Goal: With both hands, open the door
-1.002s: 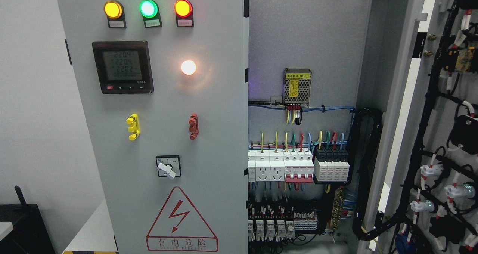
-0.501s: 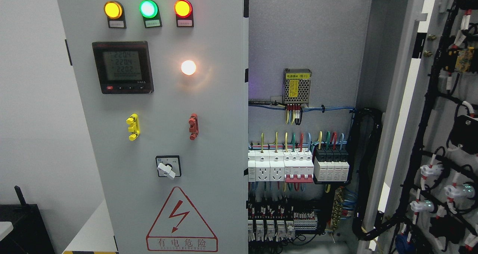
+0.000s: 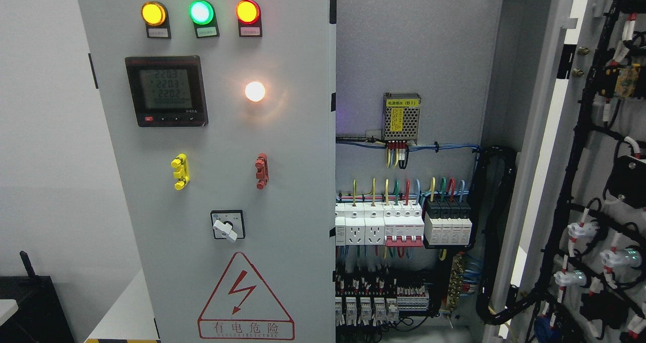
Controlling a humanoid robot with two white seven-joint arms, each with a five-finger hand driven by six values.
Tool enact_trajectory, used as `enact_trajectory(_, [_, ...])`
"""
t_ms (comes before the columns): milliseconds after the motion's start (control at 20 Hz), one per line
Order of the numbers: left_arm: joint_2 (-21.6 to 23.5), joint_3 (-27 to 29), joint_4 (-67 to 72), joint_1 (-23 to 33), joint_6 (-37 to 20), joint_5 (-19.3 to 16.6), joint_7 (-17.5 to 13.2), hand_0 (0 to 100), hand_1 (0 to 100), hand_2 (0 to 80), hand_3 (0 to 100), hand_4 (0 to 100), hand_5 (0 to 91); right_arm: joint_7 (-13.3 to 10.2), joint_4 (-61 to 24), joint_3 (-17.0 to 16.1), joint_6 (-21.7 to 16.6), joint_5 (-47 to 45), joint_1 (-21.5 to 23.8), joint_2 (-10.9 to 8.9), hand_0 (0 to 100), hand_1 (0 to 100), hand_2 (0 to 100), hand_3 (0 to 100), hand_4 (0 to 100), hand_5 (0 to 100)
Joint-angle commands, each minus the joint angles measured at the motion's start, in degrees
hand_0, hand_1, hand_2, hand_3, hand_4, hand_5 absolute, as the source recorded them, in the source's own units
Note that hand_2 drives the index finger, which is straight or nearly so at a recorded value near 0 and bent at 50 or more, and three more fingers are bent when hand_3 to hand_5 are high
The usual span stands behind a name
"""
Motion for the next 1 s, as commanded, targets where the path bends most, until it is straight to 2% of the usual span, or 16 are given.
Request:
enact_trajectory(0, [-18.3, 2.9, 36.5, -5.6, -1.4, -2.1, 0.5, 0, 0, 0.0, 0, 3, 0.0, 0.0, -0.8, 0.0, 0.0, 0.0, 0.0, -0.05, 11, 0, 0, 0, 0, 0])
enact_trajectory(100, [-20.8, 2.9, 37.6, -6.0, -1.3, -2.1, 1.3, 0, 0, 0.0, 0, 3, 0.0, 0.0, -1.5, 0.0, 0.0, 0.0, 0.0, -0.05, 11, 0, 0, 0, 0, 0])
enact_trajectory(250, [-24.3, 3.0, 41.5, -8.3, -1.3, -2.2, 6.0, 0, 0, 0.0, 0, 3, 0.0, 0.0, -1.8, 0.0, 0.0, 0.0, 0.0, -0.05, 11, 0, 0, 0, 0, 0])
enact_trajectory(351, [-25.4, 3.5, 42.3, -8.6, -1.2, -2.4, 7.3, 0, 0, 0.0, 0, 3, 0.0, 0.0, -1.8, 0.0, 0.0, 0.0, 0.0, 0.04, 11, 0, 0, 0, 0, 0])
enact_trajectory(401, [-26.1, 4.7, 42.4, -8.7, -1.1, -3.3, 7.8, 0, 0, 0.0, 0, 3, 0.0, 0.0, -1.8, 0.0, 0.0, 0.0, 0.0, -0.05, 11, 0, 0, 0, 0, 0])
enact_trajectory(551, [-27.6, 9.3, 42.2, -9.1, -0.5, -12.4, 12.2, 0, 0, 0.0, 0, 3, 0.0, 0.0, -2.0, 0.1, 0.0, 0.0, 0.0, -0.05, 11, 0, 0, 0, 0, 0])
enact_trajectory(651, [-27.9, 10.4, 42.0, -9.4, 0.6, -14.3, 13.7, 0, 0, 0.0, 0, 3, 0.0, 0.1, -3.2, 0.0, -0.1, -0.5, 0.5, -0.57, 11, 0, 0, 0, 0, 0])
enact_trajectory(751, [-28.0, 10.5, 42.0, -9.8, 2.3, -14.5, 13.7, 0, 0, 0.0, 0, 3, 0.0, 0.1, -8.2, 0.0, -0.5, -0.5, 2.4, -1.28, 11, 0, 0, 0, 0, 0])
enact_trajectory(901, [-28.2, 10.5, 41.6, -10.8, 5.4, -14.5, 13.7, 0, 0, 0.0, 0, 3, 0.0, 0.0, -19.8, 0.0, -0.8, -0.6, 7.2, -4.61, 11, 0, 0, 0, 0, 0])
enact_trajectory(952, [-28.2, 10.5, 41.6, -10.9, 5.4, -14.5, 13.7, 0, 0, 0.0, 0, 3, 0.0, 0.0, -23.8, 0.1, -0.8, -0.5, 8.7, -5.14, 11, 0, 0, 0, 0, 0])
